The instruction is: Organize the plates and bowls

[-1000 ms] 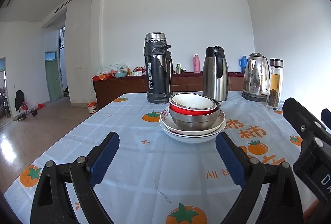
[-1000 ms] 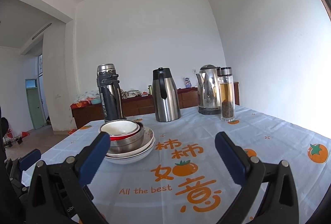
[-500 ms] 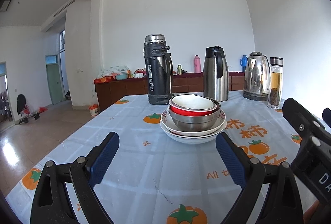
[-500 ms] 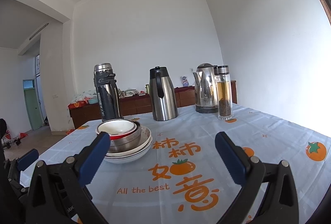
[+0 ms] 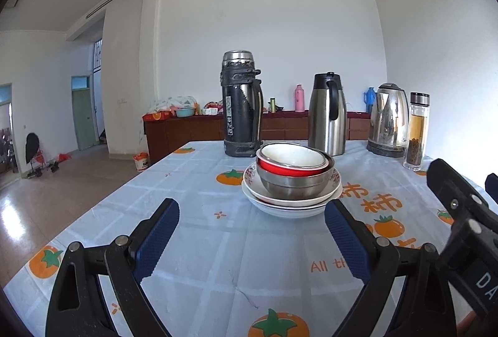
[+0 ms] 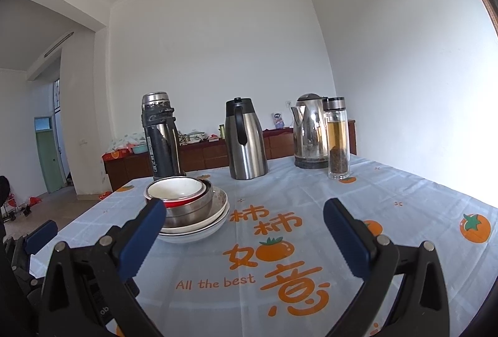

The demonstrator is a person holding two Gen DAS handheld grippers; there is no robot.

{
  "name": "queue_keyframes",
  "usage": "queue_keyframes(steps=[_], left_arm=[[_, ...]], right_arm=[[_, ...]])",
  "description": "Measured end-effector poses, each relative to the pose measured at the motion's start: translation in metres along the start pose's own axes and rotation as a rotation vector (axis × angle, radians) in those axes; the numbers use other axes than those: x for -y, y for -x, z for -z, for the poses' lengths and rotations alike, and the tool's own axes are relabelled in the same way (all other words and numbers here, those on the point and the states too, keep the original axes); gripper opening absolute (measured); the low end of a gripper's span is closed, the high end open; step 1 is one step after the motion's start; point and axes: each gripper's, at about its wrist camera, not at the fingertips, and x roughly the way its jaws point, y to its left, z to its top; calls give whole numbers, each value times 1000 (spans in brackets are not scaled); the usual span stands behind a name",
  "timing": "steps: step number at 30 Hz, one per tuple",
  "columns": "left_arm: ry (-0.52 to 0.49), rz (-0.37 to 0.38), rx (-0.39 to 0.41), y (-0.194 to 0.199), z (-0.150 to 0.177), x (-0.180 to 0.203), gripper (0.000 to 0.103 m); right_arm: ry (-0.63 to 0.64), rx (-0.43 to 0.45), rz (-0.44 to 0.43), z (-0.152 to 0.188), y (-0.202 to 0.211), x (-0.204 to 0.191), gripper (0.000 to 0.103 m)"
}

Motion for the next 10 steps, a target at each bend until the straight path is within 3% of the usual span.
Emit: queue_keyframes(steps=[10], left_arm=[[-19, 5, 16, 4, 0, 5, 97]], right_arm=[[1, -5, -2, 1, -1, -2, 103]])
